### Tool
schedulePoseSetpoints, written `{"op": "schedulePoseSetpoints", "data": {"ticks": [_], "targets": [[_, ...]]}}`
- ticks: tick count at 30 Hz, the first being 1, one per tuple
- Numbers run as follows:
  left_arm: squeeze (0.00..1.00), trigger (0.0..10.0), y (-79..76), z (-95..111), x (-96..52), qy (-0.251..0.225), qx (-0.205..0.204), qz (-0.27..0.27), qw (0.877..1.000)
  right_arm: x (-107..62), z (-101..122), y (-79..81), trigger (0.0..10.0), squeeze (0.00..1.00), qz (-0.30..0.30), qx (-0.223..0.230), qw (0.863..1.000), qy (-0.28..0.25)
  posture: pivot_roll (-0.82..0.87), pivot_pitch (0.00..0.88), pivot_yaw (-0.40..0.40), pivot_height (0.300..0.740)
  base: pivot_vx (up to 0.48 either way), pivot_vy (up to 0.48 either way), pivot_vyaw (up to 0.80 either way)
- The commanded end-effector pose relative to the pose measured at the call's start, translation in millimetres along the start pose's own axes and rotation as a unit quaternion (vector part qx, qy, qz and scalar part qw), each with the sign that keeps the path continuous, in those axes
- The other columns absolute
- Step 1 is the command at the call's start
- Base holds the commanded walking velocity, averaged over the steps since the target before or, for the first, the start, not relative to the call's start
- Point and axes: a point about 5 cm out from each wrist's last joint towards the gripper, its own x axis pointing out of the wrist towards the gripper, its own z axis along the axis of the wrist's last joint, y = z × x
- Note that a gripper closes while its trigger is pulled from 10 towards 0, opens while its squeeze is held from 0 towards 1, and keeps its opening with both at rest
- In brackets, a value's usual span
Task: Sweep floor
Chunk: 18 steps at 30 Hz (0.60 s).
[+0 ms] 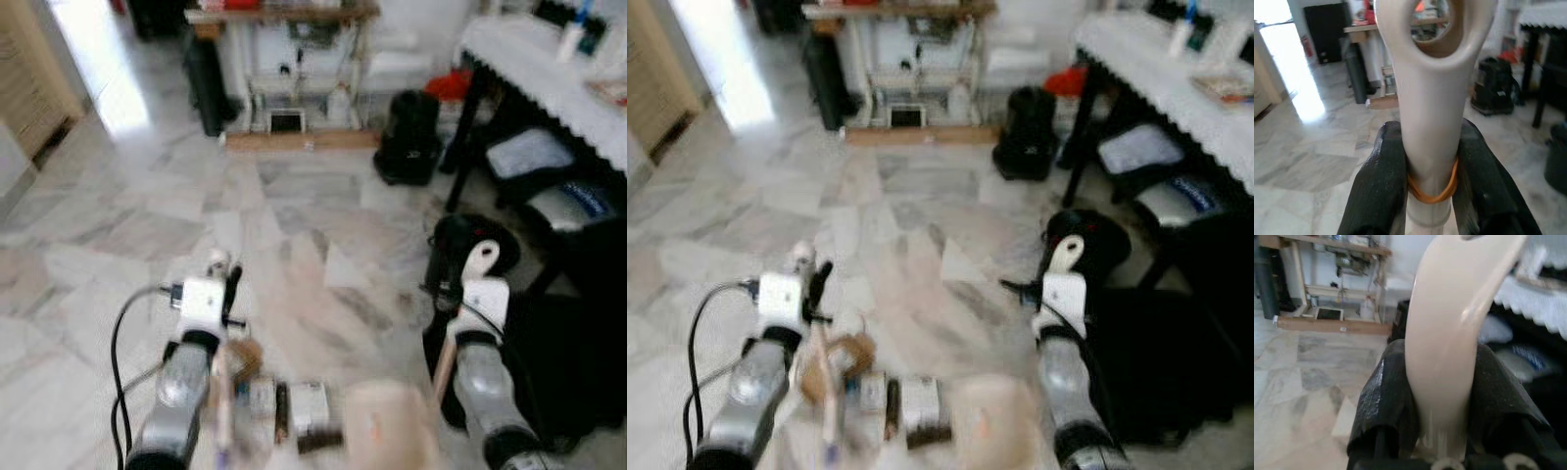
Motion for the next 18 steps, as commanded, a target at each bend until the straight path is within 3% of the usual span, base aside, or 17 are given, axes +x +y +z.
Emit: {"op": "schedulePoseSetpoints", "data": {"ticks": [1, 18], "targets": [[0.00, 10.0, 9.4, 5.0, 1.2, -0.012, 0.017, 0.009, 1.000, 4.8, 11.7, 11.1, 10.0, 0.00, 0.007, 0.019, 0.999, -0.025, 0.13, 0.000, 0.009, 0.740, 0.000, 0.000, 0.00], [0.00, 10.0, 8.7, 6.3, 1.6, -0.014, 0.025, 0.006, 1.000, 5.0, 11.6, 10.5, 10.0, 0.00, 0.004, 0.018, 1.000, -0.025, 0.13, 0.000, 0.011, 0.740, 0.000, -0.017, 0.00]]}}
